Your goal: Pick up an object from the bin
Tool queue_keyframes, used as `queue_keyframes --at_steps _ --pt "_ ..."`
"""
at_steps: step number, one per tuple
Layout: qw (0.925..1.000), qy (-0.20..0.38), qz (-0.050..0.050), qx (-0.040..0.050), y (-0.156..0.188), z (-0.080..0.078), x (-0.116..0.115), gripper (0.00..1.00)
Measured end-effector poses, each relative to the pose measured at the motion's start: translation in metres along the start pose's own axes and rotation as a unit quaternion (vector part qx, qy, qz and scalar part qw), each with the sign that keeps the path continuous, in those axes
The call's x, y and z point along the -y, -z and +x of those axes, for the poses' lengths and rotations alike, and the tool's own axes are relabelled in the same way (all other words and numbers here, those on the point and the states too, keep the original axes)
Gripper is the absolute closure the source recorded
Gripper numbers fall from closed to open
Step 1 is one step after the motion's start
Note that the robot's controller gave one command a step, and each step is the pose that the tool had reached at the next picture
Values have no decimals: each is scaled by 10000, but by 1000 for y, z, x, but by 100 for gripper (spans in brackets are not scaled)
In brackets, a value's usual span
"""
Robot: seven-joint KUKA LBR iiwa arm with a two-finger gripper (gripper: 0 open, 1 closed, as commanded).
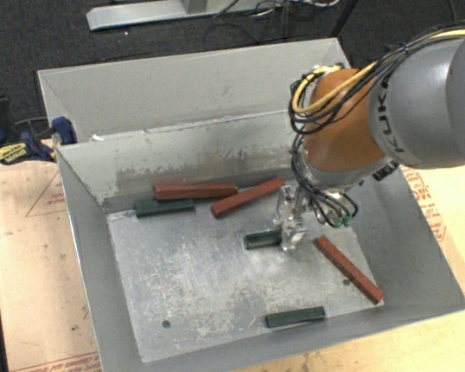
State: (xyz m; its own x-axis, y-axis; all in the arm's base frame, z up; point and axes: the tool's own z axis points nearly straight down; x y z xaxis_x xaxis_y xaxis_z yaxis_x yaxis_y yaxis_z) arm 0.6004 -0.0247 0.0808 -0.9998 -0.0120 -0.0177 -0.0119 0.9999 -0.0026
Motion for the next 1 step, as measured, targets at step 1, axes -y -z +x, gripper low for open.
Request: queue_keyframes --at_steps 1 --pt "9998 -184 -16 -84 196 6 3 100"
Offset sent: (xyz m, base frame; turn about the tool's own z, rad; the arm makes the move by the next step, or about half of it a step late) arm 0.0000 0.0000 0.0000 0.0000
